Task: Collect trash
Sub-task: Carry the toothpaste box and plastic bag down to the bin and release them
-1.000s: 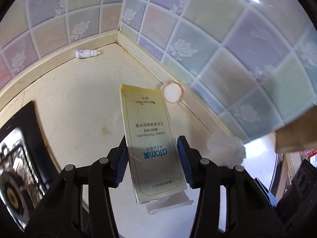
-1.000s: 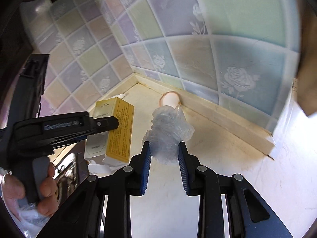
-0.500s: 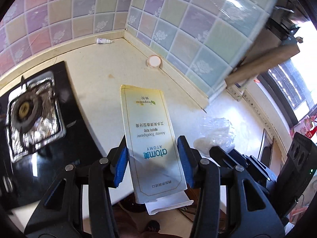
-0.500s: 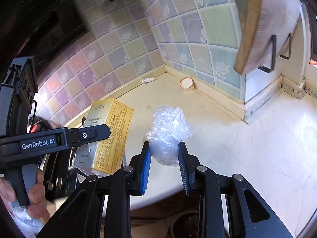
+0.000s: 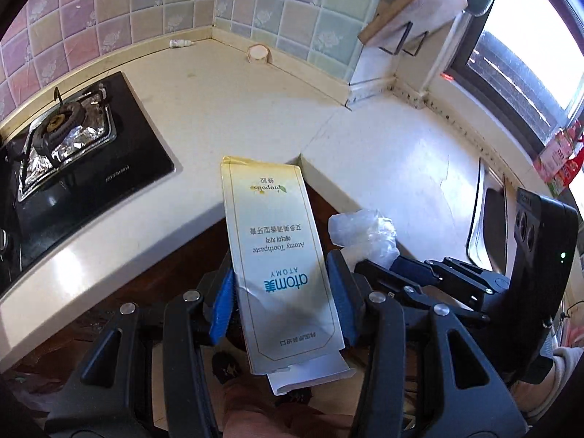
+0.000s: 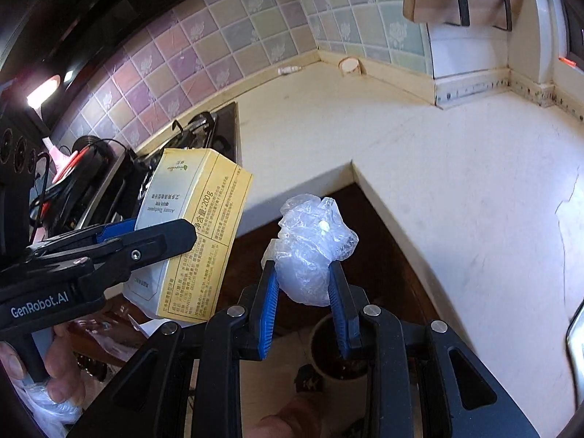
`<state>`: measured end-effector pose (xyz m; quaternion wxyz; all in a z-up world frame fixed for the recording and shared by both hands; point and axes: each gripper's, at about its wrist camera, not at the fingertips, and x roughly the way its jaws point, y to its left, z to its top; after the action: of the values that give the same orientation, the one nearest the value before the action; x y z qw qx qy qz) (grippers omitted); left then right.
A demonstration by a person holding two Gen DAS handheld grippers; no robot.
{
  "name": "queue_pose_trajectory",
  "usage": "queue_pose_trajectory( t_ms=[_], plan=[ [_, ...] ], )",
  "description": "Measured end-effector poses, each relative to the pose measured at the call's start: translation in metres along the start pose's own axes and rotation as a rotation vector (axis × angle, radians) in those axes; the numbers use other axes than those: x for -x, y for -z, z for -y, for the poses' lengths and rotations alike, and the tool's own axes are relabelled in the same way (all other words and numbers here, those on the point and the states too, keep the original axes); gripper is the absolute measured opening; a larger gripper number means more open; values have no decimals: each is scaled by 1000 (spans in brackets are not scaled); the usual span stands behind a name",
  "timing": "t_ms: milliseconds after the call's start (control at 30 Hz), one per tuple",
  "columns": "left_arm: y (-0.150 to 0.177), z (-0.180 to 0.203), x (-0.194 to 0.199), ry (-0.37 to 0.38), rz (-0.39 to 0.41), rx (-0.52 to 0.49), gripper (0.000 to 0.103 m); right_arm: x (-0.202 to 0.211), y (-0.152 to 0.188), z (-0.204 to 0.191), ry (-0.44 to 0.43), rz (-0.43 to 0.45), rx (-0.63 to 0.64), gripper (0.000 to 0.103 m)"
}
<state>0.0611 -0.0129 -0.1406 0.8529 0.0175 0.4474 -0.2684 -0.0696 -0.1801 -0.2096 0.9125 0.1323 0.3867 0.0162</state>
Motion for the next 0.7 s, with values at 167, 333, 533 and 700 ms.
queue_pose_trajectory(
  t_ms=[167, 333, 533, 700],
  plan=[
    [56, -4, -36, -8, -91, -2, 44, -46, 66, 9, -1, -127, -17, 26],
    [106, -22, -91, -15, -183, 25, 44, -102, 133, 30, 4, -270, -81, 27],
    [170, -56, -191, -23, -272, 39, 44, -183, 211, 71, 52, -402, -147, 27],
    [220, -87, -296, 1, -348, 73, 44, -258, 267, 110, 93, -459, -196, 27]
  ],
)
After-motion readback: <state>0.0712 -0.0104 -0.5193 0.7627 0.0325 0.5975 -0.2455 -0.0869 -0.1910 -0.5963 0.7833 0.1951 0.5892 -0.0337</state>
